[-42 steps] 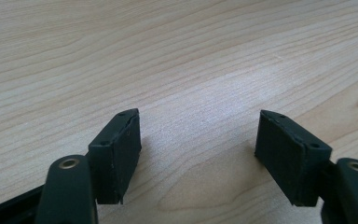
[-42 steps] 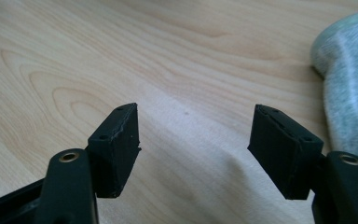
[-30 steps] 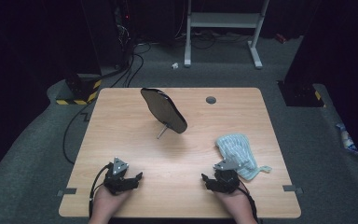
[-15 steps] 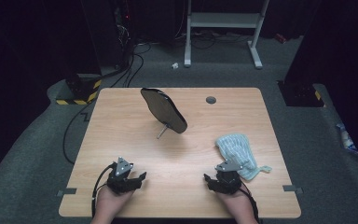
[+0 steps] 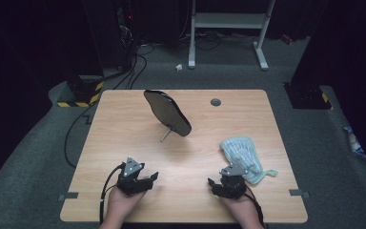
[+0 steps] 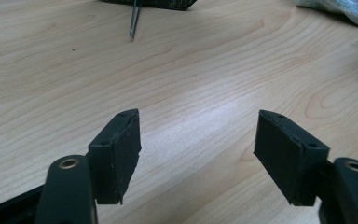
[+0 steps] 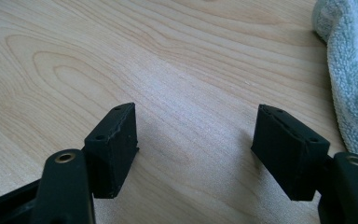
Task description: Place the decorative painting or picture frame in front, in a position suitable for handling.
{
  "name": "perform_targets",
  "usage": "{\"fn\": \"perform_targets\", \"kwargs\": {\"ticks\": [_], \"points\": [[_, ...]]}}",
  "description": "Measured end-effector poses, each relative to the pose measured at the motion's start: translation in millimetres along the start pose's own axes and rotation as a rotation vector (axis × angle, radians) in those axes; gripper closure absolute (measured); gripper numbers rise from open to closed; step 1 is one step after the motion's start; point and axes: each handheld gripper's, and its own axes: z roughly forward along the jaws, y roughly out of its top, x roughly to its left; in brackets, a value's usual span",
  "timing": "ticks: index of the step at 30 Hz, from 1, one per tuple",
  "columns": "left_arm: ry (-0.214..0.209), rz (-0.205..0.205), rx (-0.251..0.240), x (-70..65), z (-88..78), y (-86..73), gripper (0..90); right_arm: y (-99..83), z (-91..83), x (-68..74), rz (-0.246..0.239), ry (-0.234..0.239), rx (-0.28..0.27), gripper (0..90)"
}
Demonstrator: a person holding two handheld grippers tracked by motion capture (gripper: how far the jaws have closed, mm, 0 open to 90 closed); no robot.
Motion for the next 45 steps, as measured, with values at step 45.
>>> {"fn": "perform_targets", "kwargs": {"ticks": [45], "points": [[0.070,0.062,-0.063,-50.0,46.4,118.6,28.7,2.2,2.6,-0.3,-0.027,0.026,0.007,25.8]]}}
